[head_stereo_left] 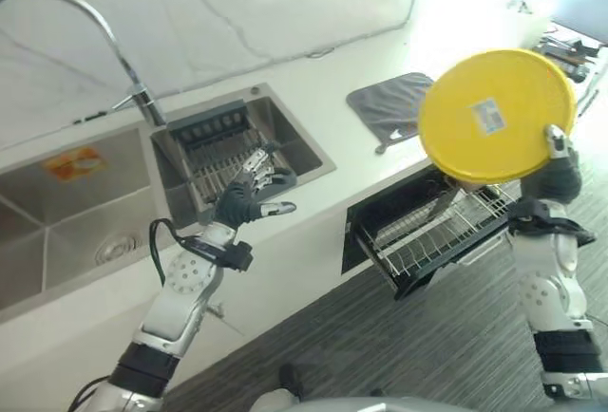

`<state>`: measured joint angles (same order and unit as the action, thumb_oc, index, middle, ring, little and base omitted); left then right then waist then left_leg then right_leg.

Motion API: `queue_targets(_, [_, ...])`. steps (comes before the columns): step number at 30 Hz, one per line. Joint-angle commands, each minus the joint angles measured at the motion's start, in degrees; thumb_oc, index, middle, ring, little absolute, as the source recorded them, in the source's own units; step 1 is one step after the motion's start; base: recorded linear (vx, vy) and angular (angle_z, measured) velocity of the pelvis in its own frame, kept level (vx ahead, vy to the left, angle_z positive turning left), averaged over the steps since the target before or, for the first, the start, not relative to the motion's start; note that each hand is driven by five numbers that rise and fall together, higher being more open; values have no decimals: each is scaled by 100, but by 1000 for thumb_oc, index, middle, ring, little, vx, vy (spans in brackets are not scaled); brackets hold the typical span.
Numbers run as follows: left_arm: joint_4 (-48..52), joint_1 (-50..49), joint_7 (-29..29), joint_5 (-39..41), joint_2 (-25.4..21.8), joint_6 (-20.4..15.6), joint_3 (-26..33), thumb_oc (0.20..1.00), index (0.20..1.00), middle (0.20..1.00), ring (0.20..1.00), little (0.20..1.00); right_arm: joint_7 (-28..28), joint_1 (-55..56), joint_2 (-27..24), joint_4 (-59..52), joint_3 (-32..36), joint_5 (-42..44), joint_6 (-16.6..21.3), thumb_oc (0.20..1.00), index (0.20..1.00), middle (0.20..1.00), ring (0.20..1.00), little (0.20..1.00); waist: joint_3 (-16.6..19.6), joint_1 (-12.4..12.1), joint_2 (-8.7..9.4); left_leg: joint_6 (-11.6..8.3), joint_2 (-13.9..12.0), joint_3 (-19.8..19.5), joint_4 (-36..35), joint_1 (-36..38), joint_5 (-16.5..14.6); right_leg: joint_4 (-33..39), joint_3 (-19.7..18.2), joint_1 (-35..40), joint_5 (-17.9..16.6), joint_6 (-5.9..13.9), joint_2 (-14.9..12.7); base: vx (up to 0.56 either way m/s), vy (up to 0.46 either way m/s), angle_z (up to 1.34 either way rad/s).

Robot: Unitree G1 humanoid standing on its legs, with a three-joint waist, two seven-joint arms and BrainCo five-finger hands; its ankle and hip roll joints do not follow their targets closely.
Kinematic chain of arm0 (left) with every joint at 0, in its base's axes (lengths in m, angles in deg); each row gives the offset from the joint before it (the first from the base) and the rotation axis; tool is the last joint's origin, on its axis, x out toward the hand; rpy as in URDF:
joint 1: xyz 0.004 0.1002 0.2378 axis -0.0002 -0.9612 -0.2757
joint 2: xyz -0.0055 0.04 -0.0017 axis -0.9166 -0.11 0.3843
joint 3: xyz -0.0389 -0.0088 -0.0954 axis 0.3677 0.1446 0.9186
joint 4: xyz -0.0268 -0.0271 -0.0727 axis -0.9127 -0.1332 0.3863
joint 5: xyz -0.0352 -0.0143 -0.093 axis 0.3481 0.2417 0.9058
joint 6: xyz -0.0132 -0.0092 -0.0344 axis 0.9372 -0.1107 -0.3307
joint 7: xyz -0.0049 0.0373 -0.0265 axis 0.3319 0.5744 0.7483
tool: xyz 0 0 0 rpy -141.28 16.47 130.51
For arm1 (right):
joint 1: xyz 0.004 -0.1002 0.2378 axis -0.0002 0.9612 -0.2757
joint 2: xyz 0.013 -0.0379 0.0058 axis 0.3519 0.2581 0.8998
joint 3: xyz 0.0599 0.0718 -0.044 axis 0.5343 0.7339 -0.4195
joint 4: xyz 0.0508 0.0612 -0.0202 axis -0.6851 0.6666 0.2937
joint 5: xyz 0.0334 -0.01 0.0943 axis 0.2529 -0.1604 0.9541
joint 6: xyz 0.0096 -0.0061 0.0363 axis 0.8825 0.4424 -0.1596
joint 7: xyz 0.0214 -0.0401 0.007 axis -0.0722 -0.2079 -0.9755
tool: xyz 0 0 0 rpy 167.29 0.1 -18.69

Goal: Place the dishes in the dishwasher.

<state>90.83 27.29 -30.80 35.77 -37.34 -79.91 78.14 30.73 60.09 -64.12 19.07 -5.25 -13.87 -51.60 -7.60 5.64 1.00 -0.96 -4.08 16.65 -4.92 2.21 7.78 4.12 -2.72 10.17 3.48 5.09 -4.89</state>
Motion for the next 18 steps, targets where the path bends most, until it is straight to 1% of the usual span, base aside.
queue_targets(1, [-214,131,-6,-46,43,-389,104,1000,1000,1000,1000,1000,322,-285,-120,-579,204,117,314,200,200,200,200,200,399,-159,55,-203,-205,-556,-8,599,-1065,67,612,-309,-398,195,-109,-49,-42,-18])
queue_targets(5, [-284,165,-20,-95,108,-415,76,1000,1000,1000,1000,1000,415,-166,-11,-585,145,190,183,200,200,200,200,200,433,-71,47,-225,-236,-603,-8,639,-1083,72,460,-350,-446,223,-124,-45,-54,-28])
queue_targets(7, [-262,143,-36,-93,125,-401,87,1000,1000,1000,1000,1000,402,-166,37,-585,74,235,108,200,200,200,200,200,408,-81,34,-206,-215,-733,-8,687,-1104,42,322,-361,-448,209,-109,-5,-31,-60])
queue_targets(8, [-241,101,-78,-92,137,-400,95,1000,1000,1000,1000,1000,442,-197,66,-558,1,287,37,200,200,200,200,200,388,-100,21,-183,-173,-876,-8,709,-1117,0,225,-373,-443,197,-88,8,-1,-108])
queue_targets(9, [-174,33,-212,-87,159,-376,146,1000,1000,1000,1000,1000,515,-314,96,-508,-219,282,-92,200,200,200,200,200,323,-179,-10,-110,-62,-1200,10,721,-1099,-165,-38,-459,-423,160,-30,19,14,-138])
queue_targets(11, [-117,3,-212,-88,179,-338,182,1000,1000,1000,1000,1000,542,-339,140,-470,-334,246,-95,200,200,200,200,200,295,-226,-21,-74,-18,-1329,44,723,-1126,-241,-133,-471,-389,156,-14,49,47,-145])
queue_targets(13, [-121,34,-114,-111,225,-327,162,1000,1000,1000,1000,1000,469,-332,189,-452,-411,203,-74,200,200,200,200,200,266,-240,-4,-71,-15,-1241,100,717,-1156,-282,-101,-468,-364,166,-59,76,142,-94])
queue_targets(15, [-189,82,-17,-168,268,-392,62,1000,1000,1000,1000,1000,466,-234,217,-429,-362,211,-38,200,200,200,200,200,237,-242,41,-74,3,-1143,195,668,-1188,-318,48,-478,-407,234,-192,61,179,-46])
queue_targets(16, [-192,91,-2,-186,262,-407,44,1000,1000,1000,1000,1000,488,-212,226,-431,-358,217,-28,200,200,200,200,200,216,-249,55,-53,19,-1161,217,660,-1204,-367,75,-493,-412,266,-246,90,201,2])
queue_targets(18, [-186,78,19,-236,211,-442,45,1000,1000,1000,1000,1000,560,-178,287,-426,-400,269,30,200,200,200,200,200,157,-288,68,49,84,-1238,241,670,-1276,-623,111,-548,-338,334,-336,96,231,22])
